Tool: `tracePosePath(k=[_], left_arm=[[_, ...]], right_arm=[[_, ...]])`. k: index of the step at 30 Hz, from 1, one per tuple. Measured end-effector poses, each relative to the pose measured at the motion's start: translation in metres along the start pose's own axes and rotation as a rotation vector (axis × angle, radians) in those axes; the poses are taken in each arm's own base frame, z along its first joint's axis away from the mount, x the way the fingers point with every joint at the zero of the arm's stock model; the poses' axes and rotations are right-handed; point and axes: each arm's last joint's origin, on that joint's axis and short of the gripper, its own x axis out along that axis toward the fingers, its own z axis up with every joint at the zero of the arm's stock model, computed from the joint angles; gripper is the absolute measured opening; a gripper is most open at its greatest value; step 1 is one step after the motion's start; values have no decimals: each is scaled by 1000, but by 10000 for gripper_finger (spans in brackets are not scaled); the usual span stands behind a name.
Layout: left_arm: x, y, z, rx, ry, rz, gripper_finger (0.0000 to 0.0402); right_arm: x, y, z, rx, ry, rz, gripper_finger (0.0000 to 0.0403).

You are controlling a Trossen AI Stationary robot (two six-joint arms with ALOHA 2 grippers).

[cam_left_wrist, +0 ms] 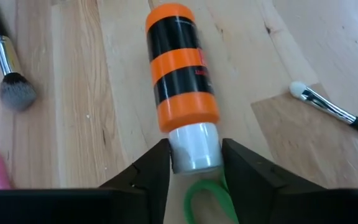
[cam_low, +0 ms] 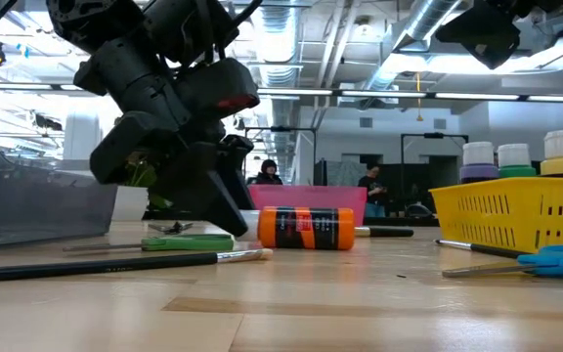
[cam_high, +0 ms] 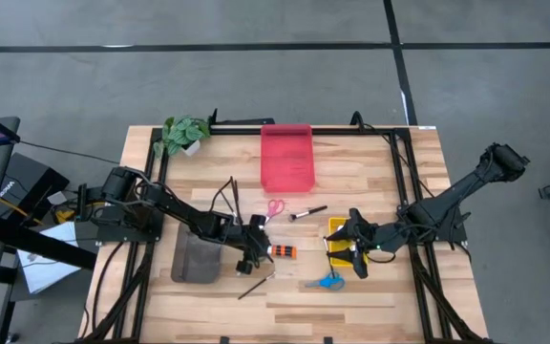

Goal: Pick & Place Paint Supplies
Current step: Put the orange paint bottle into the yellow bin

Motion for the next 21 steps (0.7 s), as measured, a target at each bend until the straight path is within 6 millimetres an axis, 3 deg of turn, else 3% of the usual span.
tracePosePath(k=[4, 12, 21], left_arm=[[0, 1, 0, -26, -2, 15, 108], [-1, 3, 8, -65, -73, 50, 106], [-30, 5, 30, -73, -204, 45, 106]], right_arm=[[0, 0, 0, -13, 0, -1, 218], [11, 0, -6, -75, 3, -73, 218], [41, 0, -7, -96, -43, -85, 218]])
